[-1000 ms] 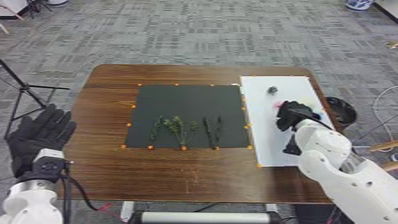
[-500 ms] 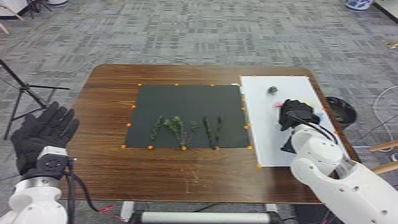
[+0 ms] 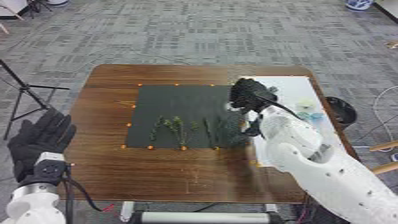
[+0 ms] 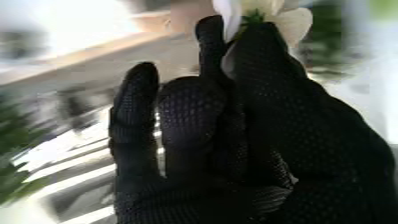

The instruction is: Arrange flowers

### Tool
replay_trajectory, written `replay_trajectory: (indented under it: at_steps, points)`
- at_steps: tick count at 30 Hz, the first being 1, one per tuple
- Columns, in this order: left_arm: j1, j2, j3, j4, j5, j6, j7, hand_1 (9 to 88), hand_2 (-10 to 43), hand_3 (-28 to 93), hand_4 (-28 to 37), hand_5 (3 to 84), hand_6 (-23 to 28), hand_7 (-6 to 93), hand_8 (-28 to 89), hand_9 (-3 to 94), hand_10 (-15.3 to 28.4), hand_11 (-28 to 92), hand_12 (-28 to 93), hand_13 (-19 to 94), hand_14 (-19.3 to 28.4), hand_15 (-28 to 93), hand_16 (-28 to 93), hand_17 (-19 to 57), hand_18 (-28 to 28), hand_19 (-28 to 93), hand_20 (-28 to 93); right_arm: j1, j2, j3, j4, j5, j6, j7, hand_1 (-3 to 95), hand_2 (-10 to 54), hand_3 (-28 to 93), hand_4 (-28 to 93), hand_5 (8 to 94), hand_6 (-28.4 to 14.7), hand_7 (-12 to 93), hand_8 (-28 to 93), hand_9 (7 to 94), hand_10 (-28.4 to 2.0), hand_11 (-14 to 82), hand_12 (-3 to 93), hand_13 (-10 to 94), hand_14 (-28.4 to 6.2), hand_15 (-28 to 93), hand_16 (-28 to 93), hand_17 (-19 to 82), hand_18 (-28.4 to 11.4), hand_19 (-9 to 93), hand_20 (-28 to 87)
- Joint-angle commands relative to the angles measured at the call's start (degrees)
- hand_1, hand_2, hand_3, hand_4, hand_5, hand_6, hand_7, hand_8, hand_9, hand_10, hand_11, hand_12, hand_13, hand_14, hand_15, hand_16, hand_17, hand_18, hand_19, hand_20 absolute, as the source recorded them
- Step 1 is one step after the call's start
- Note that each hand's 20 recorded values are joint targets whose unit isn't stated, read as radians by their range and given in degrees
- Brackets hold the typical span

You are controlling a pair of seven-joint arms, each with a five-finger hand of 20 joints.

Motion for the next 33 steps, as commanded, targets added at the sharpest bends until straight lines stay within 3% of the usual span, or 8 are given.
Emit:
replay_trajectory:
  at_steps: [1,11,14,22,30,33]
  points:
    - [0.5,-1.1,0.04,1.3,0.03,1.89,-0.14,25.0,18.6,76,-28.3,46.3,11.1,13.5,-9,36.8,17.3,26,10,27,16.2,35,-6,-6.7,15.7,40,10,13.9,-9.8,-9.8,4.0,0.2,-2.6,-6.7,57.7,-9.5,71,-24,65.0,1.1,49,14,78.4,-8.5,12.3,42.7,71,-7.3,74,36,31,-20.3,74,42]
    - [-0.1,-0.98,0.67,1.98,0.4,1.71,0.08,25.0,19.3,76,-28.3,46.5,11.1,13.8,-9,36.8,17.3,27,10,27,16.3,35,-7,-6.6,15.5,40,10,21.2,-16.2,-22.2,10.9,0.1,-2.3,-10.0,57.4,-9.5,71,-25,64.3,1.2,49,13,78.1,-8.3,11.4,41.7,70,-7.4,74,36,31,-19.9,73,42]
    - [-0.1,-0.8,0.86,1.7,0.47,1.15,0.1,25.0,19.3,76,-28.3,46.4,11.0,13.8,-9,36.8,17.3,27,10,27,16.3,35,-7,-6.6,15.5,41,10,21.9,-18.7,-24.1,12.9,-1.3,-3.2,-11.1,57.4,-9.5,71,-25,64.3,1.2,49,12,78.1,-8.3,11.3,41.6,70,-7.3,75,36,31,-19.8,73,42]
    - [-1.2,0.65,1.18,1.65,1.94,-0.22,0.54,24.9,19.3,76,-28.3,46.3,11.1,13.8,-9,36.7,17.3,27,10,27,16.3,35,-7,-6.6,15.5,40,10,23.8,-23.2,-26.6,16.6,-1.0,-0.8,-10.0,57.5,-9.5,71,-26,64.1,1.4,50,12,77.7,-7.9,10.8,41.0,70,-6.8,73,35,30,-19.3,70,40]
    - [-3.5,3.1,2.44,2.2,1.5,-1.27,2.32,24.9,19.2,76,-28.3,46.3,11.0,13.9,-9,36.6,17.3,27,10,27,16.3,35,-7,-6.6,15.4,40,10,29.4,-27.1,-33.5,21.6,1.4,4.6,-7.5,57.5,-9.5,71,-26,64.0,1.5,50,11,77.4,-7.8,10.5,40.8,70,-6.8,73,35,30,-19.1,70,40]
    - [-4.6,3.51,3.07,2.36,1.58,-1.28,2.2,24.9,19.2,76,-28.3,46.3,11.1,13.8,-9,36.6,17.2,27,10,27,16.3,35,-7,-6.6,15.5,40,10,30.5,-28.5,-35.0,23.5,0.1,5.6,-7.1,57.5,-9.5,71,-26,63.7,1.6,49,10,77.0,-7.8,10.0,40.2,70,-6.5,72,35,30,-19.0,70,40]
